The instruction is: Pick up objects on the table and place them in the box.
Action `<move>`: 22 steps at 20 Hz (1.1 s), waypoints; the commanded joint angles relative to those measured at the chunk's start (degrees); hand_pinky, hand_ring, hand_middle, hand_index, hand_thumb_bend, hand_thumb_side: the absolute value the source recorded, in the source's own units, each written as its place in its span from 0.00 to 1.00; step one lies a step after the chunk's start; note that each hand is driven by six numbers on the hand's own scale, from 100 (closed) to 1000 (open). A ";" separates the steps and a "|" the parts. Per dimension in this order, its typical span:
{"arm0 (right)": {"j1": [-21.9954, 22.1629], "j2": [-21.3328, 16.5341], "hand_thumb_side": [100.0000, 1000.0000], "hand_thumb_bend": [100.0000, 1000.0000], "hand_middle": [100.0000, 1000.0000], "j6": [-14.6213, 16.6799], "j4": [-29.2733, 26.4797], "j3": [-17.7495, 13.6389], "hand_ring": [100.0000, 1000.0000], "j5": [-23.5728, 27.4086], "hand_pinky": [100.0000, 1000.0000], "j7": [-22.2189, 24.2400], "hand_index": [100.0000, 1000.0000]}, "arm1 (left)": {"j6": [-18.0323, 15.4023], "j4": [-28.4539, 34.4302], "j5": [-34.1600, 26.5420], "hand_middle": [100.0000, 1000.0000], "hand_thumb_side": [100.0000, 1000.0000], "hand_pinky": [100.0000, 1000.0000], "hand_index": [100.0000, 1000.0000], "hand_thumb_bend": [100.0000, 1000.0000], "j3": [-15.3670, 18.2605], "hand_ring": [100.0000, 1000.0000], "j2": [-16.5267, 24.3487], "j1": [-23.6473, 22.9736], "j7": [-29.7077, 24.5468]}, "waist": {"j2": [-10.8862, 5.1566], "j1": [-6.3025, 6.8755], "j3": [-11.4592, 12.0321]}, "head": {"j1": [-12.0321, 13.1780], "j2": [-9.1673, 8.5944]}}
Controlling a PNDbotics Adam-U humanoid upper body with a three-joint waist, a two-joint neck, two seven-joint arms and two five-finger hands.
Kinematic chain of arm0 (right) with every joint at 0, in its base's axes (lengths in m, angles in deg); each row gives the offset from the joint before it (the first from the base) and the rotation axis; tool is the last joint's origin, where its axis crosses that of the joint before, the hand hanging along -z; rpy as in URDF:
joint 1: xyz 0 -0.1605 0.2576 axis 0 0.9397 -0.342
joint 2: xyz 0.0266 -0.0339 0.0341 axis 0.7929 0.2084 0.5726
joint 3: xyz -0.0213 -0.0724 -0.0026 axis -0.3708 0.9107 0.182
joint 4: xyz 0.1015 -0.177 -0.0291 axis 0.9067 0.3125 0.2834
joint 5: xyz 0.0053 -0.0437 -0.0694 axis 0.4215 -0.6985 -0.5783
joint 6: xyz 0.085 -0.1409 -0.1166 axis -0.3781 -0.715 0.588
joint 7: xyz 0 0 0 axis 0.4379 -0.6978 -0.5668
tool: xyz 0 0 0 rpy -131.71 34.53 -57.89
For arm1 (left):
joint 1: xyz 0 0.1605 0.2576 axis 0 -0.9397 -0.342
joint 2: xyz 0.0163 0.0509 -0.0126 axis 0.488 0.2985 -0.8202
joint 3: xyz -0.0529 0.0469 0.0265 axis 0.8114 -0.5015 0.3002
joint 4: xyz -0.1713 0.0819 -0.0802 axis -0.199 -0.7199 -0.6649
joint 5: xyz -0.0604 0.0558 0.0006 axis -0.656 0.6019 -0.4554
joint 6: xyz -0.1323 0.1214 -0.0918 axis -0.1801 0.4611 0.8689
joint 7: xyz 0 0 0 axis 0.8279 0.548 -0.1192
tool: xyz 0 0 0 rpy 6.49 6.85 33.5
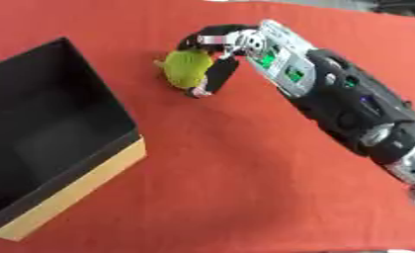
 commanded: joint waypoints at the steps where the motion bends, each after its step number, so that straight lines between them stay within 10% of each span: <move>1: -1.14 -0.15 0.14 0.41 0.90 0.20 1.60 -0.63 1.00 -3.04 0.88 -1.51 0.96 | -0.02 1.11 -0.48 0.55 0.21 0.58 0.69 0.00 -0.09 0.65 0.76 0.91 -0.39 | -1.01 0.68 0.07 | -0.01 -0.73; 6: -1.34 1.66 0.12 0.38 0.86 -0.10 4.49 -1.31 1.00 -7.14 0.86 -3.58 0.93 | 0.21 1.11 -0.72 0.55 0.22 0.58 0.69 0.00 -0.34 0.65 0.60 0.96 -0.90 | -0.90 0.75 0.13 | -0.10 -0.91; 14: -1.08 2.69 0.00 0.01 0.72 -1.45 5.54 -1.82 0.99 -5.19 0.78 -8.56 0.78 | 0.25 1.11 -0.77 0.55 0.22 0.58 0.69 0.00 -0.18 0.65 0.56 1.05 -0.99 | -0.75 0.74 0.15 | 0.09 -0.59; 22: -1.22 1.46 0.07 0.00 0.69 -3.29 2.71 -1.19 0.97 -2.81 0.76 -8.15 0.75 | 0.39 1.11 -0.69 0.55 0.22 0.58 0.69 0.00 -0.27 0.65 0.62 0.96 -1.22 | -0.96 0.69 -0.01 | 0.22 -0.48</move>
